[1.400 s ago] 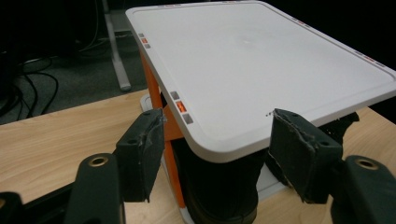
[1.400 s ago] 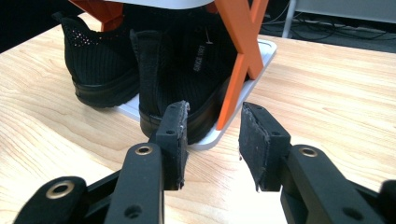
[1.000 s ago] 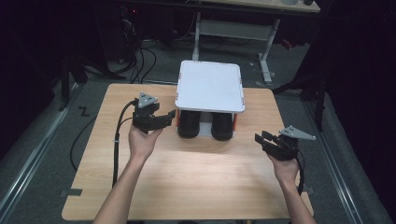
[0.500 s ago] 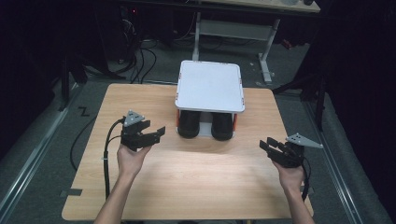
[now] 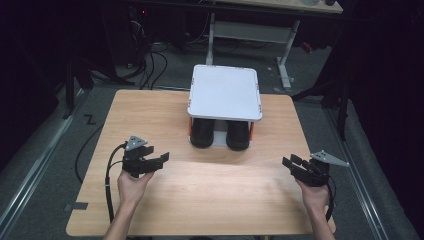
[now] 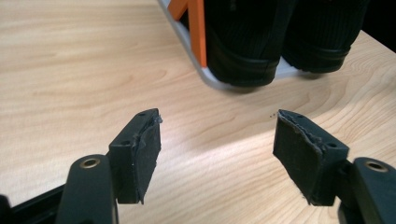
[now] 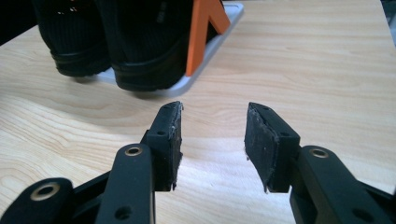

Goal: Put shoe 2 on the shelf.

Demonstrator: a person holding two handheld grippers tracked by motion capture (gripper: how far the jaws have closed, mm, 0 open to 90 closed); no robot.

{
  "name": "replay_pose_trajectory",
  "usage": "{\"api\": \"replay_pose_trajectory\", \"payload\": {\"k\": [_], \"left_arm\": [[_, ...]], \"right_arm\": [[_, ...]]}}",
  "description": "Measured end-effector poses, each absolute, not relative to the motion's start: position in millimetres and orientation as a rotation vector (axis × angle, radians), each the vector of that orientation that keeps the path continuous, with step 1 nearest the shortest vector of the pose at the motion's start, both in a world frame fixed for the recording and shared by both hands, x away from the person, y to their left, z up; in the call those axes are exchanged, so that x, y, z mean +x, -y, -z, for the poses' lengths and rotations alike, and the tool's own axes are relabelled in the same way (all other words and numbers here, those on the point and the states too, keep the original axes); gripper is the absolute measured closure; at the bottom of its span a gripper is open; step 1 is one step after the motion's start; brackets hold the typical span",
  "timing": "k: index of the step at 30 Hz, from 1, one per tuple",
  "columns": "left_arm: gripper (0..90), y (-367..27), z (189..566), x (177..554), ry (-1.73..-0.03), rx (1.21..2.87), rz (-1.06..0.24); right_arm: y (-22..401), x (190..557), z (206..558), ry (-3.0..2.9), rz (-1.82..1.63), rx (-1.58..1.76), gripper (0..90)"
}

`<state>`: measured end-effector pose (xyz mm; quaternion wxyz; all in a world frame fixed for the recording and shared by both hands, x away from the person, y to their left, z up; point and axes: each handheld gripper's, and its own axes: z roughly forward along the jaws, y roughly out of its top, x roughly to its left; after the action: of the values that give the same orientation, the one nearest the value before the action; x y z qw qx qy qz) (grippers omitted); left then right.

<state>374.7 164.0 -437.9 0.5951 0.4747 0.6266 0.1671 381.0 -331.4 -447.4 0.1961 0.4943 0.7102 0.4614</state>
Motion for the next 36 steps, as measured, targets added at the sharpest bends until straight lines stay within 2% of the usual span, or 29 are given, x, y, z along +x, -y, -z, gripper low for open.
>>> {"api": "replay_pose_trajectory", "payload": {"k": [21, 36], "left_arm": [[30.6, -183.1, 483.0, 368.7, -1.547, 1.101, -0.462], [30.9, -188.7, 508.5, 375.8, -1.585, 1.119, -0.601]], "right_arm": [[342.8, 380.7, 477.1, -2.0, -1.115, 1.464, 50.2], [341.4, 385.4, 495.8, -2.004, -0.973, 1.451, 50.7]]}}
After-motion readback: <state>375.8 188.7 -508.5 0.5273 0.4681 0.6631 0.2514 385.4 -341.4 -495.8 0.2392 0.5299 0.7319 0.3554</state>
